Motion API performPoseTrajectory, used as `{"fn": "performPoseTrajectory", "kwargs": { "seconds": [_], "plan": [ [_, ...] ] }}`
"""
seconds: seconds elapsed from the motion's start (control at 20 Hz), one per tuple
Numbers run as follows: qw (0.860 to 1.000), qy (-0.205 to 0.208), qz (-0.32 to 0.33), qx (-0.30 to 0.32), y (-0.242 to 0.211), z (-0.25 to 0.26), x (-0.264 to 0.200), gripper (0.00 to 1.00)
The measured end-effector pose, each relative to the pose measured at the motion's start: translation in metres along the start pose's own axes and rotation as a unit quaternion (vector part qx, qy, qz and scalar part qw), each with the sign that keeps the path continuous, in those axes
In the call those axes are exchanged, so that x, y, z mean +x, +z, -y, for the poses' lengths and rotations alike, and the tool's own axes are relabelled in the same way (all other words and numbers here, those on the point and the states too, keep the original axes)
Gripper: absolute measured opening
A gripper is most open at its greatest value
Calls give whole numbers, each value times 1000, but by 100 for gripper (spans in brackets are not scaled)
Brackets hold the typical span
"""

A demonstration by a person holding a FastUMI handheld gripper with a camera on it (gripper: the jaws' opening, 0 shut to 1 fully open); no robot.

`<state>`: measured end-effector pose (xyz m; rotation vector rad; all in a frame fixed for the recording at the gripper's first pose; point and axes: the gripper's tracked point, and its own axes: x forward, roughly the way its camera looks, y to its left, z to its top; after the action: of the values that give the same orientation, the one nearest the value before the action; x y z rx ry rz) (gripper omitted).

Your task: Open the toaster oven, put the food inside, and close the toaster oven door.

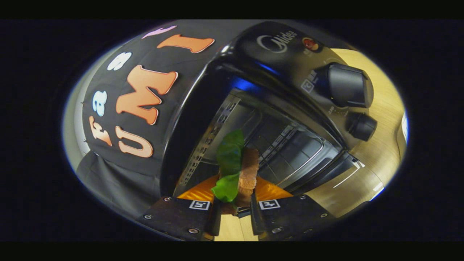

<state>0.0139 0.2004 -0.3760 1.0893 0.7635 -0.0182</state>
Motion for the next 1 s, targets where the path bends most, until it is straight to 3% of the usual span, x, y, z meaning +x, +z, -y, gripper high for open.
{"fn": "performPoseTrajectory", "kwargs": {
  "seconds": [0.3,0.6,0.7,0.8,1.0],
  "plan": [
    [999,-30,14,-43,6,10,-5,43],
    [980,-115,21,-163,16,22,-18,69],
    [973,-155,-5,-174,14,37,-20,79],
    [971,-160,4,-177,20,33,-23,89],
    [963,-191,0,-191,12,31,-30,88]
  ]
}}
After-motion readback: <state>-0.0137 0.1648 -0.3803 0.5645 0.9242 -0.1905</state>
